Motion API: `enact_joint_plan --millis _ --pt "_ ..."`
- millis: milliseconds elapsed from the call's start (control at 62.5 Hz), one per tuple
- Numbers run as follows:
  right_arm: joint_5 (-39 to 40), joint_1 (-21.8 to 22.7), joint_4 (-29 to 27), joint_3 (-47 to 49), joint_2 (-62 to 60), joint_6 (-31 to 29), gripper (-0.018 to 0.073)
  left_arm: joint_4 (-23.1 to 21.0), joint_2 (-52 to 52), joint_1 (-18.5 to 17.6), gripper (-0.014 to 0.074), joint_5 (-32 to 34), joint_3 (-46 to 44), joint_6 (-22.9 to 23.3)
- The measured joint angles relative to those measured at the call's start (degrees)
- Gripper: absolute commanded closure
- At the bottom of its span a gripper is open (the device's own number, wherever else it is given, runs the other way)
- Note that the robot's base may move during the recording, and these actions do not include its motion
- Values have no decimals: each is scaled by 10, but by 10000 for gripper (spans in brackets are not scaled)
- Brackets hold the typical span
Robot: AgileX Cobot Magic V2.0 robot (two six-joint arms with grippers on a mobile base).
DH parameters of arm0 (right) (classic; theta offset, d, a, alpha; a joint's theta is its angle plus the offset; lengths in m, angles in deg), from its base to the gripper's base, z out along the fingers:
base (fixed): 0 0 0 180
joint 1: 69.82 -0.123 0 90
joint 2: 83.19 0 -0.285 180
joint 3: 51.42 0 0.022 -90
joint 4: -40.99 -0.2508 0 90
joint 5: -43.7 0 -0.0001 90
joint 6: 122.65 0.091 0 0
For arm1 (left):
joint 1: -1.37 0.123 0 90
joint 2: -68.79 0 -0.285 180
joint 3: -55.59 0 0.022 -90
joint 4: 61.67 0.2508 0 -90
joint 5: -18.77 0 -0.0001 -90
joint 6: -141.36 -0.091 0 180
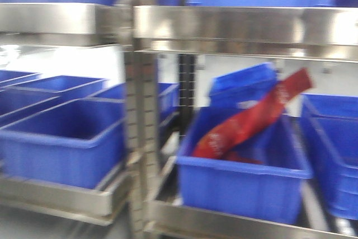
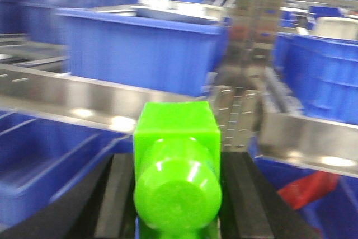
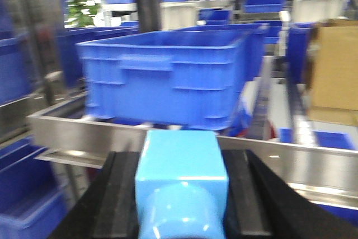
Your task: Grab block from conveyor and place in blue bin
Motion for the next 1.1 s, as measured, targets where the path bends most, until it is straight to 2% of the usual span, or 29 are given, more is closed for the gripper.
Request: enact_joint_plan --millis 1103 --pt "0 0 0 0 0 0 721 0 0 0 708 0 0 0"
